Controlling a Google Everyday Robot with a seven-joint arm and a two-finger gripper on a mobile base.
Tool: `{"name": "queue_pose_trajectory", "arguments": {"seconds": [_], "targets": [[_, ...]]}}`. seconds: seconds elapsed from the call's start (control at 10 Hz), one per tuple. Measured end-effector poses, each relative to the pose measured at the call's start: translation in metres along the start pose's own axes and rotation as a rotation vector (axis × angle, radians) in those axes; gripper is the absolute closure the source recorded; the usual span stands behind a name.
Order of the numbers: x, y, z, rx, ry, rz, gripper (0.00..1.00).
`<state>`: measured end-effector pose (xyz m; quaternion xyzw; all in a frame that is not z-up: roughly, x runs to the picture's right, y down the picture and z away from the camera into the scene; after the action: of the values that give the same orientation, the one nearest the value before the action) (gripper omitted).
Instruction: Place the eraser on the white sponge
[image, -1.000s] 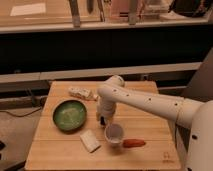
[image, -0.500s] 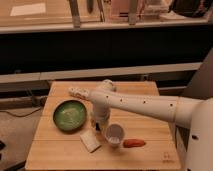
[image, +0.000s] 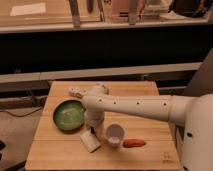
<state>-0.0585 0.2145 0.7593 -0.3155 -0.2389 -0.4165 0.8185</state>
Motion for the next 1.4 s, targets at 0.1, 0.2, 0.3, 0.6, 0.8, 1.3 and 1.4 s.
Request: {"name": "queue_pose_trajectory", "arguments": {"seconds": [0.1, 0.2, 0.3, 0.6, 0.8, 1.3, 1.4], "targets": [[-0.001, 0.0, 0.001, -0.001, -0.002, -0.005, 1.0], [-0.002, 0.002, 0.002, -0.005, -0.005, -0.011, 1.0], [-0.004, 0.002, 0.004, -0.003, -0.008, -0.016, 1.0], [-0.007, 0.002, 0.011, -0.004, -0.017, -0.031, 1.0], [-0.008, 0.003, 0.013, -0.006, -0.022, -0.038, 1.0], [-0.01, 0.005, 0.018, -0.009, -0.029, -0.055, 1.0], [-0.01, 0.005, 0.019, -0.009, -0.03, -0.056, 1.0]]}}
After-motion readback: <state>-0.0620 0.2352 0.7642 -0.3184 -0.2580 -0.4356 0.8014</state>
